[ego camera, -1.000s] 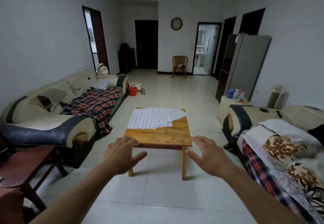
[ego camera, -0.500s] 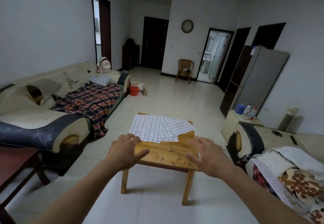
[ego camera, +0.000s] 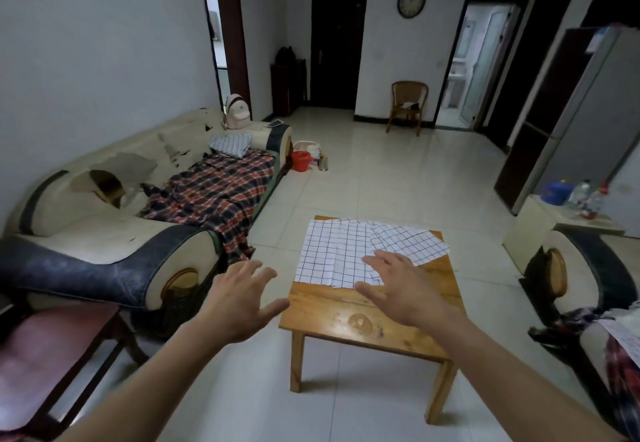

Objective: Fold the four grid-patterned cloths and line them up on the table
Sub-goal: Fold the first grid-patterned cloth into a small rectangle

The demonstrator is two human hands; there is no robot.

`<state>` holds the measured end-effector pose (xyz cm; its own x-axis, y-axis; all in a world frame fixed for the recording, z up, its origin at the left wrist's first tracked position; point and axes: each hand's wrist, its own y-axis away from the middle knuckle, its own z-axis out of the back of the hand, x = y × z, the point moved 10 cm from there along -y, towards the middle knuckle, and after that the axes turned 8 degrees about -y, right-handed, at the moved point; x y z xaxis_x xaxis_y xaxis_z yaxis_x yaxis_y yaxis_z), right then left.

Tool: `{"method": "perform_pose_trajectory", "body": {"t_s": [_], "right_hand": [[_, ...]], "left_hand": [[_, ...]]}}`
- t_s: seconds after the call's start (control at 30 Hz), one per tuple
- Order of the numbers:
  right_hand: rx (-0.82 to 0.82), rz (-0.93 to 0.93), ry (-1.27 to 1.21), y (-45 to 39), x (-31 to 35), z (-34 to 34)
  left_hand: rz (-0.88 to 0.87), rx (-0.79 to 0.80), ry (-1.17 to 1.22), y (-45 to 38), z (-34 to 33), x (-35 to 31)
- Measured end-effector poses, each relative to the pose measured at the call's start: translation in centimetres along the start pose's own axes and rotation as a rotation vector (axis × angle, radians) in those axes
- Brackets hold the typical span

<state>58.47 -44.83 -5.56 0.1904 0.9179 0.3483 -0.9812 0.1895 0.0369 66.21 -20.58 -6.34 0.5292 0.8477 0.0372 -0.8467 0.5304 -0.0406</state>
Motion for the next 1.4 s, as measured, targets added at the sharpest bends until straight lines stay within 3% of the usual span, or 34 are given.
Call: {"method": "perform_pose_trajectory", "body": {"t_s": [0.33,0.6,0.93,1.4], "right_hand": [[-0.036,0.119,-0.125,-20.9,5.0,1.9],[0.030,0.073,-0.069,-32.3,7.5,-2.3],[-0.047,-0.115,-0.101,-43.1,10.7,-4.2],[-0.100,-0.409,-0.208,-59.4,3.3,-6.6]], "left_hand": [[0.103,0.033,-0.027,-14.4,1.5,11.8],[0.115,0.051,0.084,-23.8,-2.7,19.9],[-0.068,0.061,0.202,-40.0,-5.9,28.7],[-0.393,0.116,0.149,-63.4,-10.1,28.1]]}}
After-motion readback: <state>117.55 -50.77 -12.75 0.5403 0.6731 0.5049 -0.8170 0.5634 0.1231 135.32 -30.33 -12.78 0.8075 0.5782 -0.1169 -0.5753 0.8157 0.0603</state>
